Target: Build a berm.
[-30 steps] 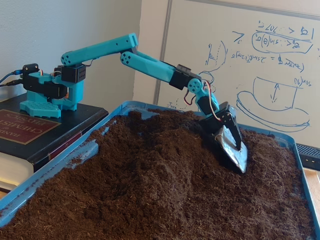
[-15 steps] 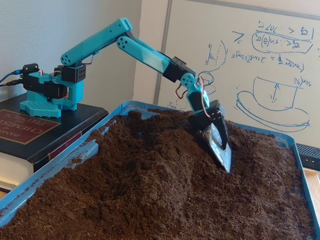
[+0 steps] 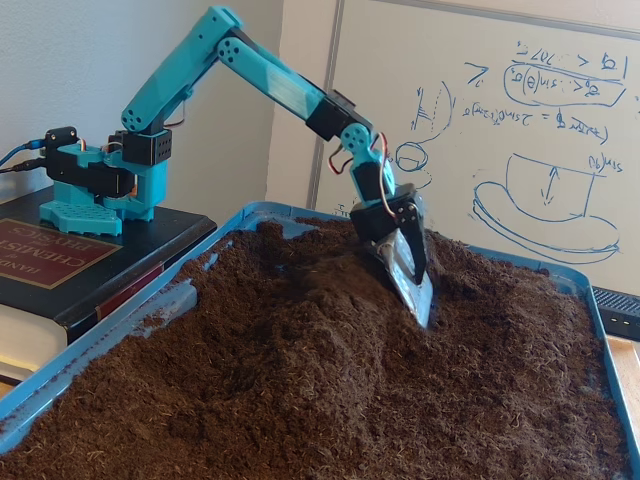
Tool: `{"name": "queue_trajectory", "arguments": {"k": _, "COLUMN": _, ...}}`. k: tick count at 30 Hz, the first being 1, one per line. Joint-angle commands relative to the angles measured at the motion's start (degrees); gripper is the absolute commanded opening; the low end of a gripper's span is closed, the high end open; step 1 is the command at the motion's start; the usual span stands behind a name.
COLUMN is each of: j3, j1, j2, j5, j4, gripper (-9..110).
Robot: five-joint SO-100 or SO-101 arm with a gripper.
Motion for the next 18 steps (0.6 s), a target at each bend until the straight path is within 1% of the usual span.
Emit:
{"name": "queue_trajectory", "arguments": {"k": 1, "j3": 0.6, "j1": 0.7, "j2": 8.5, "j5": 0.4, "j4": 1.1, "gripper": 1}}
{"name": "queue_trajectory", "arguments": {"k": 5, "j3": -1.8, "j1": 1.2, "j2": 12.1, "j5": 2.4, "j4": 0.6, "gripper": 0}}
{"name": "queue_trajectory", "arguments": {"k": 9, "j3": -8.3, "j1": 3.8, "j2": 14.1, "j5": 4.6, "j4": 0.6, "gripper": 0}}
{"name": "queue_trajectory", "arguments": {"k": 15, "j3": -16.7, "j1": 9.5, "j2": 13.7, "j5": 4.0, "j4": 0.6, "gripper": 0}}
{"name": "queue_trajectory", "arguments": {"k": 18, "j3": -20.0, "j1": 12.5, "j2": 10.4, "j5": 3.8, "j4": 0.3, "gripper": 0}}
